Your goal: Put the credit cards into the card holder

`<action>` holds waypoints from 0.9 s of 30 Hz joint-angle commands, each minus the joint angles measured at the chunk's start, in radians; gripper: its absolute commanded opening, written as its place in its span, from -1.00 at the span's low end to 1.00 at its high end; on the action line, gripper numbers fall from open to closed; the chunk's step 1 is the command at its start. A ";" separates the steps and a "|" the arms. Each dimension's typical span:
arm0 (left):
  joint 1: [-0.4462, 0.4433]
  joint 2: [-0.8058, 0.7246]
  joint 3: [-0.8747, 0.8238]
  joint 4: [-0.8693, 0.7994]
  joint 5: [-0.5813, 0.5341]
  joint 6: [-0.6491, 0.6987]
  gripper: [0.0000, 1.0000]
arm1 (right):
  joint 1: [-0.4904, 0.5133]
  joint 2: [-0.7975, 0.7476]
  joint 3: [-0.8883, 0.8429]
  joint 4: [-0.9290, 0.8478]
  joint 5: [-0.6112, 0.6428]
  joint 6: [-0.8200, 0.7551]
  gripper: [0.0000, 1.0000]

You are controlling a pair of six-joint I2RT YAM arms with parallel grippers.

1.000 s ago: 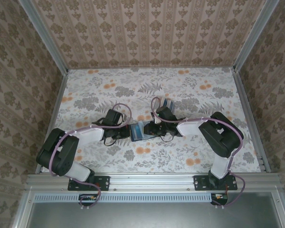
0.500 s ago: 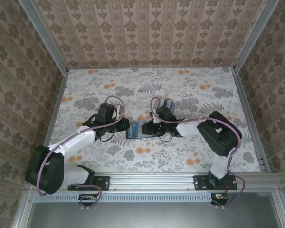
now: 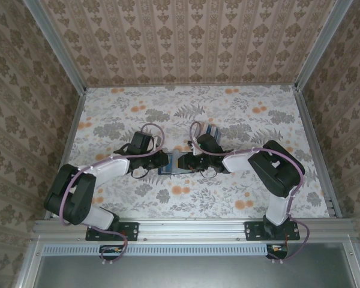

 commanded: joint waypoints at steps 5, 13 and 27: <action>0.002 0.016 0.029 0.034 0.024 -0.022 -0.69 | 0.000 -0.013 0.005 0.018 -0.031 0.014 -0.22; 0.022 0.003 0.009 0.051 0.022 -0.034 -0.69 | -0.002 -0.018 0.021 0.007 -0.044 0.010 -0.06; 0.048 0.001 -0.015 0.079 0.038 -0.039 -0.64 | -0.003 0.010 0.041 0.042 -0.068 0.018 0.20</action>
